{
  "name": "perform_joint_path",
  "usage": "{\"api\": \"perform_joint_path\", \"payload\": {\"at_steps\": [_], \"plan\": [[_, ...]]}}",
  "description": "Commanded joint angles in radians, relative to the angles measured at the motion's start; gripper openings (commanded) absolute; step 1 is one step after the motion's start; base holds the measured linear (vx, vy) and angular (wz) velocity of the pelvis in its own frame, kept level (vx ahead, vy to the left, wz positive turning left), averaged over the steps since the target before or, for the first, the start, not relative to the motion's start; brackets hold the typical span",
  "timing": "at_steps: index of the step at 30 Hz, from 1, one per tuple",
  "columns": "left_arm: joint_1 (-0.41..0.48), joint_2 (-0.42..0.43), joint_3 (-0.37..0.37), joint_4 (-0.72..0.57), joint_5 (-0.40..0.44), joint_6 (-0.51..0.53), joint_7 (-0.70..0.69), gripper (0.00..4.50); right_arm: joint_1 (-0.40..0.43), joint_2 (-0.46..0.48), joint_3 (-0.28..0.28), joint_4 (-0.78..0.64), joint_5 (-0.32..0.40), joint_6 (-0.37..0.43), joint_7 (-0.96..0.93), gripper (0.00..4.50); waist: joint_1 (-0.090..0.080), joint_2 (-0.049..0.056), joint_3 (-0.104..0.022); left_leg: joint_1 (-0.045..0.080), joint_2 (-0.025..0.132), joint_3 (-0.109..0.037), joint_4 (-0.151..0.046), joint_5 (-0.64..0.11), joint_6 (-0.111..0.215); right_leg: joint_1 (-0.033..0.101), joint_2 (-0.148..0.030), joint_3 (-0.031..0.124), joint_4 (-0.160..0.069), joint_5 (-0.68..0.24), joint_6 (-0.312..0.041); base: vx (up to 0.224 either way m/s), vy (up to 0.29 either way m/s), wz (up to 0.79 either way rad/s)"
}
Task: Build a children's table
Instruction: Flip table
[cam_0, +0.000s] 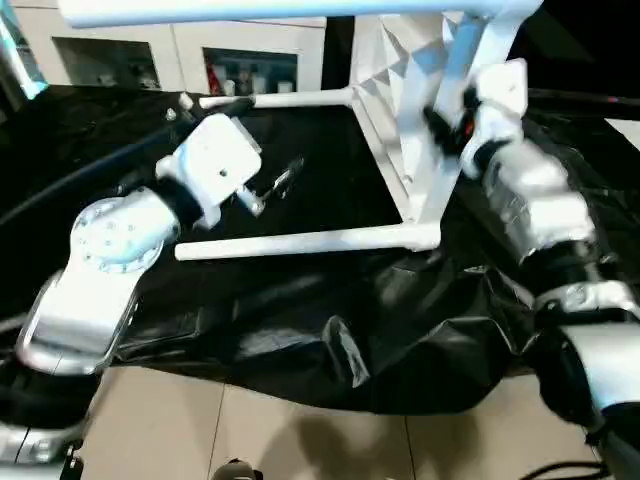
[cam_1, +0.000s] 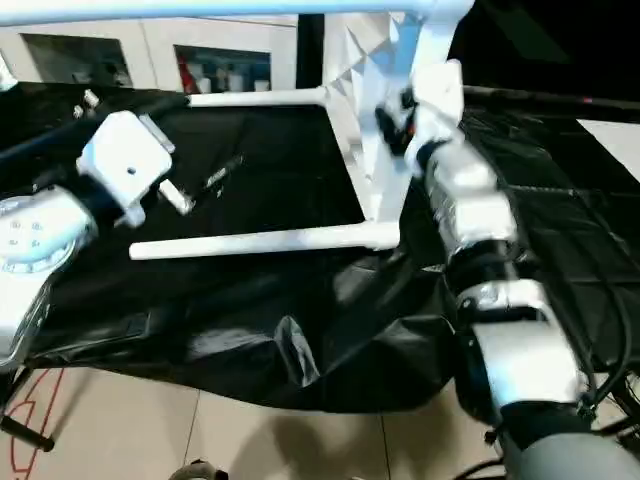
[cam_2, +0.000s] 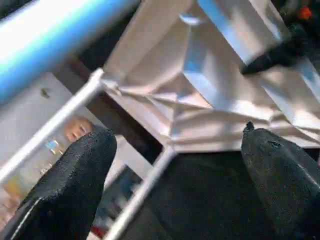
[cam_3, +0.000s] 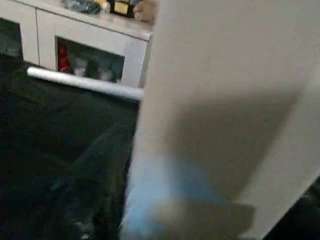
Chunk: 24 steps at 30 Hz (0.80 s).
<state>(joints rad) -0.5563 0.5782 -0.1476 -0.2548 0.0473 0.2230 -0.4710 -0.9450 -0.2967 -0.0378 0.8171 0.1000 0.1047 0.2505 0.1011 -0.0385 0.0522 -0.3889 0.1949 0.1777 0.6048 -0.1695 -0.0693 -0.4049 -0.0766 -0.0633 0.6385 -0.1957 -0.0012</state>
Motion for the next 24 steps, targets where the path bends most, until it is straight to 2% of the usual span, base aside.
{"api": "perform_joint_path", "payload": {"at_steps": [1, 2, 3, 4, 6, 8, 11, 14, 16, 17, 18, 19, 21, 22, 24], "plan": [[-0.051, 0.011, -0.039, 0.018, 0.073, -0.088, 0.019, 4.50, 0.034, 0.003, 0.002, -0.079, -0.007, -0.004, -0.005, 3.48, 0.001, 0.012, -0.074, 0.018, 0.024, -0.006, -0.062, -0.142, -0.041, 0.051, -0.051, 0.043, -0.056, -0.039, -0.184, 0.000, 0.000, 0.00], [-0.064, 0.013, -0.050, 0.023, 0.103, -0.135, 0.027, 4.50, 0.064, 0.005, 0.007, -0.119, -0.008, -0.020, 0.003, 3.53, 0.002, 0.010, -0.073, 0.018, 0.024, -0.006, -0.062, -0.140, -0.038, 0.052, -0.050, 0.043, -0.059, -0.037, -0.179, 0.000, 0.000, 0.00], [-0.064, 0.013, -0.050, 0.023, 0.103, -0.135, 0.027, 4.50, 0.064, 0.005, 0.007, -0.119, -0.008, -0.020, 0.003, 3.58, 0.004, 0.010, -0.073, 0.018, 0.025, -0.006, -0.062, -0.137, -0.038, 0.054, -0.052, 0.043, -0.057, -0.031, -0.174, 0.000, 0.000, 0.00], [-0.075, 0.014, -0.062, 0.027, 0.141, -0.202, 0.042, 4.50, 0.118, 0.011, 0.004, -0.183, 0.001, -0.032, 0.009, 3.67, 0.004, 0.011, -0.074, 0.017, 0.026, -0.007, -0.062, -0.136, -0.040, 0.054, -0.054, 0.043, -0.057, -0.030, -0.170, 0.000, 0.000, 0.00], [-0.075, 0.015, -0.063, 0.027, 0.144, -0.206, 0.044, 4.50, 0.124, 0.011, 0.004, -0.190, 0.002, -0.034, 0.009, 3.91, 0.002, 0.010, -0.074, 0.017, 0.026, -0.007, -0.063, -0.137, -0.044, 0.054, -0.054, 0.043, -0.054, -0.030, -0.174, 0.000, 0.000, 0.00], [-0.081, 0.017, -0.070, 0.029, 0.179, -0.255, 0.069, 4.50, 0.199, 0.021, -0.004, -0.268, 0.015, -0.055, 0.003, 4.05, 0.002, 0.014, -0.072, 0.020, 0.027, -0.007, -0.064, -0.163, -0.047, 0.050, -0.053, 0.044, -0.060, -0.056, -0.172, 0.000, 0.000, 0.00], [-0.084, 0.018, -0.072, 0.032, 0.199, -0.277, 0.086, 4.50, 0.237, 0.028, -0.012, -0.307, 0.020, -0.070, -0.005, 4.31, 0.001, 0.015, -0.072, 0.022, 0.027, -0.008, -0.066, -0.184, -0.050, 0.049, -0.053, 0.044, -0.063, -0.080, -0.166, 0.000, 0.000, 0.00], [-0.098, 0.021, -0.076, 0.051, 0.237, -0.297, 0.111, 4.50, 0.297, 0.033, -0.023, -0.363, -0.003, -0.120, -0.055, 4.47, -0.001, 0.012, -0.068, 0.023, 0.027, -0.010, -0.070, -0.223, -0.061, 0.044, -0.053, 0.044, -0.068, -0.151, -0.159, 0.000, 0.000, 0.00], [-0.115, 0.023, -0.079, 0.083, 0.271, -0.311, 0.127, 4.50, 0.330, 0.039, -0.038, -0.401, -0.010, -0.155, -0.083, 4.49, 0.001, 0.008, -0.064, 0.023, 0.027, -0.009, -0.072, -0.242, -0.061, 0.041, -0.054, 0.046, -0.075, -0.193, -0.136, 0.000, 0.000, 0.00], [-0.167, 0.030, -0.082, 0.163, 0.349, -0.339, 0.174, 4.50, 0.400, 0.054, -0.069, -0.504, -0.004, -0.262, -0.103, 4.49, 0.005, 0.008, -0.064, 0.026, 0.026, -0.009, -0.071, -0.253, -0.059, 0.037, -0.054, 0.047, -0.080, -0.218, -0.119, 0.000, 0.000, 0.00], [-0.191, 0.030, -0.081, 0.191, 0.369, -0.352, 0.194, 4.50, 0.418, 0.060, -0.076, -0.535, 0.002, -0.295, -0.100, 4.49, 0.008, 0.007, -0.065, 0.026, 0.026, -0.011, -0.071, -0.256, -0.058, 0.037, -0.054, 0.047, -0.080, -0.223, -0.100, 0.000, 0.000, 0.00], [-0.212, 0.027, -0.080, 0.212, 0.377, -0.351, 0.206, 4.50, 0.429, 0.066, -0.079, -0.559, 0.019, -0.316, -0.081, 4.49, 0.011, 0.007, -0.066, 0.026, 0.026, -0.013, -0.072, -0.254, -0.057, 0.038, -0.055, 0.046, -0.078, -0.222, -0.095, 0.000, 0.000, 0.00], [-0.251, 0.021, -0.081, 0.252, 0.397, -0.363, 0.231, 4.50, 0.453, 0.072, -0.061, -0.609, 0.049, -0.334, -0.022, 4.49, 0.009, 0.011, -0.066, 0.026, 0.028, -0.017, -0.076, -0.263, -0.056, 0.037, -0.055, 0.045, -0.076, -0.210, -0.104, 0.000, 0.000, 0.00], [-0.284, 0.019, -0.090, 0.293, 0.417, -0.361, 0.247, 4.50, 0.471, 0.075, -0.032, -0.645, 0.069, -0.342, 0.030, 4.49, 0.007, 0.015, -0.066, 0.023, 0.027, -0.018, -0.077, -0.268, -0.054, 0.040, -0.054, 0.045, -0.074, -0.198, -0.111, 0.000, 0.000, 0.00], [-0.310, 0.021, -0.100, 0.336, 0.433, -0.373, 0.256, 4.50, 0.482, 0.079, -0.011, -0.668, 0.075, -0.344, 0.054, 4.49, 0.005, 0.012, -0.066, 0.022, 0.026, -0.018, -0.075, -0.271, -0.044, 0.040, -0.055, 0.045, -0.075, -0.188, -0.116, 0.000, 0.000, 0.00]]}}
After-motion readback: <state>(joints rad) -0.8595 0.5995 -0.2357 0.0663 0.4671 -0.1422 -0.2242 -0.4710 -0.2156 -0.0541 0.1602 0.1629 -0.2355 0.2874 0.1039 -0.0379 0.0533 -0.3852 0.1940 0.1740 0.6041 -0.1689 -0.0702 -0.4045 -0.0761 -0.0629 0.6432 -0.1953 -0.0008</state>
